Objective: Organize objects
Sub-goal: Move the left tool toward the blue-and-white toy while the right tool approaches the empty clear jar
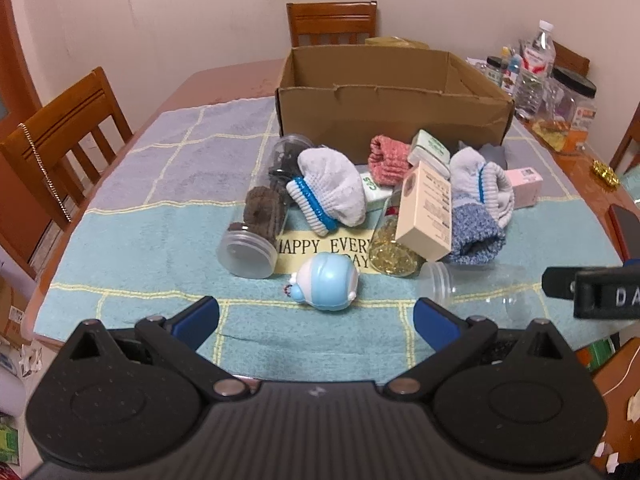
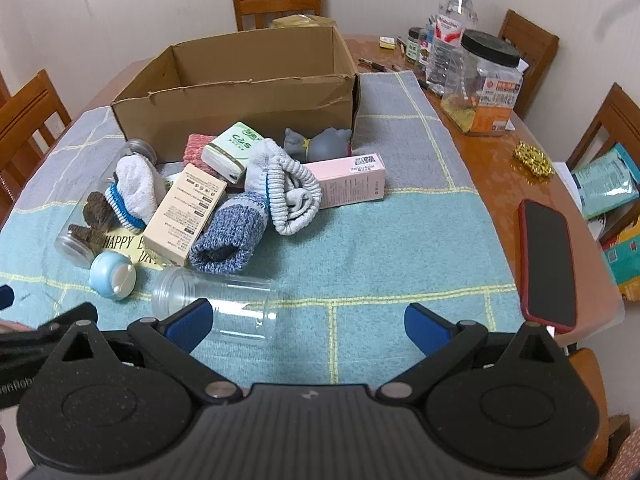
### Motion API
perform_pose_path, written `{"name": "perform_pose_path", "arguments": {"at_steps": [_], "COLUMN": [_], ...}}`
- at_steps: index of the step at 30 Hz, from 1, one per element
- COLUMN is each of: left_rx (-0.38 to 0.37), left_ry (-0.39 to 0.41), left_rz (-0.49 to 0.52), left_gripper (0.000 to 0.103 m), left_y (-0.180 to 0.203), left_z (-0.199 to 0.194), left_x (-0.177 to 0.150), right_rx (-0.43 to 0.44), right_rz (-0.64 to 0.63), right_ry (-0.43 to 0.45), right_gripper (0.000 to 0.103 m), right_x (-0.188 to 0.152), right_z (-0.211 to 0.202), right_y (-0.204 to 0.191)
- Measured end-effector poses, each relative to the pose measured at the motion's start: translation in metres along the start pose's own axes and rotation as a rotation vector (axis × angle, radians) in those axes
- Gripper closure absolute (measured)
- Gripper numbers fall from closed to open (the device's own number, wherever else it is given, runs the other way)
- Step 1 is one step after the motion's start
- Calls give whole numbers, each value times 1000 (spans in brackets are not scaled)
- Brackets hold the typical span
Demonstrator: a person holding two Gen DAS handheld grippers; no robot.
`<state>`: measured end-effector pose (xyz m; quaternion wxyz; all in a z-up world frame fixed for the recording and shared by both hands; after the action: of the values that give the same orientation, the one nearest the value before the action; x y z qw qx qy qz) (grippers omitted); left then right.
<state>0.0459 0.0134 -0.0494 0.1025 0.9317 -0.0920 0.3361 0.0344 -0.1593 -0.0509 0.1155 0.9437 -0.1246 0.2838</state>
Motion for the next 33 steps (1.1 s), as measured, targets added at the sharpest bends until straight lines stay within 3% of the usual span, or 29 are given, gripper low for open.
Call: {"name": "perform_pose_path", "arguments": {"at_steps": [18,24,33], "left_rx": [-87,-134,-161], "left_ry": [-16,-18,-38], "left_rz": [23,48,43], "left_gripper": [1,1,1], "left_y": [-41,-50,-67], "left_z": [26,32,43], "left_x": [-1,1,1], "right_rx": [112,71,87], "right_rz": [19,14,1], "right_ry": [-62,-72,-107], "right_gripper": [0,0,0], "right_x": [-1,-2,-1], "right_z": [22,32,45], "right_y": [-48,-62,-79]}}
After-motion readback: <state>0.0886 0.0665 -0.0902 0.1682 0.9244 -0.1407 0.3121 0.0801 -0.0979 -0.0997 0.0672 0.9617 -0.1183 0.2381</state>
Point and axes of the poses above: each gripper's, at about its wrist camera, not at the fingertips, and z roughly the way its jaws point, y to its right, x to its top, the point moved 5 cm from there along z, roughly the way its jaws point, and after that the axes turned 14 degrees about -x, right-handed, at the moved point
